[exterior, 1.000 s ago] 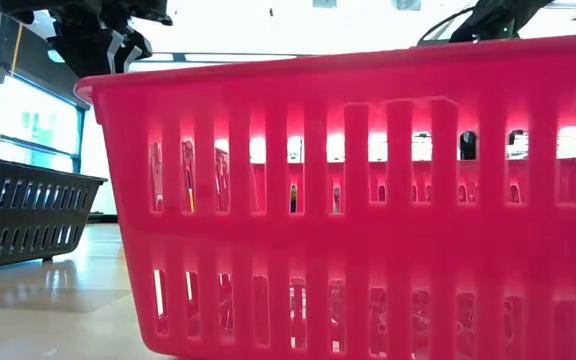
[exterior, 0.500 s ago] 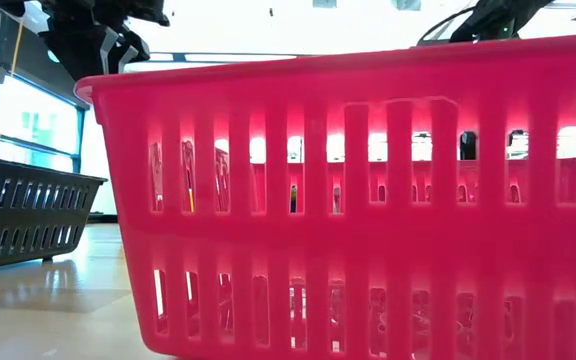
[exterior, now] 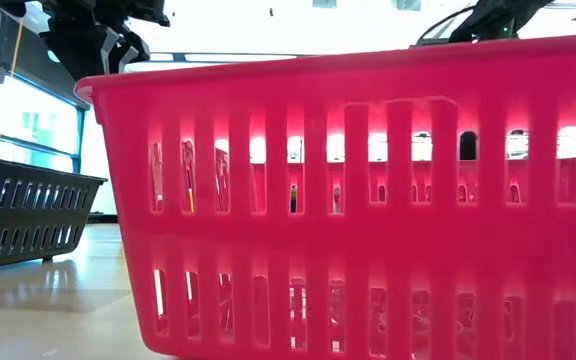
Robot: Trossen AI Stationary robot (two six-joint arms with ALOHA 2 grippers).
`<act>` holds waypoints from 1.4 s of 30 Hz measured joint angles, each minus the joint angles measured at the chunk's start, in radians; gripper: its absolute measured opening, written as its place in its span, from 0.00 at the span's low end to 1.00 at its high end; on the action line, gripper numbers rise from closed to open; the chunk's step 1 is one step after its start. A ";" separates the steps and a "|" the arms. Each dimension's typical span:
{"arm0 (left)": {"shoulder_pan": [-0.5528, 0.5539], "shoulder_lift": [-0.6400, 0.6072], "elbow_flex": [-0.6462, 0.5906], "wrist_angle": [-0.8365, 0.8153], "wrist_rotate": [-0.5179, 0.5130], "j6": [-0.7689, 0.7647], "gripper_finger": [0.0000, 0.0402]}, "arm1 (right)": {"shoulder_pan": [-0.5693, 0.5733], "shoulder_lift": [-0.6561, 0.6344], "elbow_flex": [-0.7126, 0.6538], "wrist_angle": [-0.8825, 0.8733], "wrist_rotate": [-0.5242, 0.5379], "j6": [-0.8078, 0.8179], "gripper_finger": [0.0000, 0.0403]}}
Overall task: Stack baskets by color
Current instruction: Stack the middle black bin on top of the top black bin on the table, then stack the bottom yellow bin on top of the top yellow bin on the table
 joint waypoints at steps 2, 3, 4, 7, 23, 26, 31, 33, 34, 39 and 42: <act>0.000 0.000 0.000 0.000 0.000 0.000 0.19 | 0.005 0.000 0.000 -0.001 -0.022 0.015 0.24; 0.000 0.000 0.000 0.000 0.000 0.000 0.19 | 0.009 0.000 0.000 0.000 -0.022 0.017 0.24; 0.000 0.000 0.000 0.000 0.000 0.000 0.19 | 0.012 0.000 0.000 0.000 -0.019 0.023 0.24; 0.000 0.000 0.000 0.000 0.000 0.000 0.19 | 0.018 0.000 0.000 0.001 -0.015 0.041 0.24; -0.019 0.000 0.000 -0.001 0.165 -0.121 0.19 | 0.157 -0.042 0.103 -0.031 -0.082 0.176 0.24; -0.035 0.000 0.000 0.000 0.192 -0.147 0.19 | 0.204 -0.043 0.103 -0.032 -0.134 0.216 0.24; -0.067 0.000 0.000 0.000 0.231 -0.198 0.19 | 0.303 -0.043 0.103 -0.030 -0.187 0.286 0.24; -0.083 0.000 0.000 0.000 0.231 -0.219 0.19 | 0.347 -0.043 0.103 -0.031 -0.205 0.320 0.24; -0.091 0.000 0.000 0.000 0.231 -0.228 0.19 | 0.371 -0.043 0.103 -0.031 -0.213 0.346 0.24; -0.120 0.000 0.000 0.000 0.231 -0.251 0.19 | 0.509 -0.043 0.103 -0.049 -0.257 0.528 0.24; -0.128 0.000 0.000 0.000 0.231 -0.251 0.19 | 0.597 -0.043 0.103 -0.076 -0.263 0.678 0.24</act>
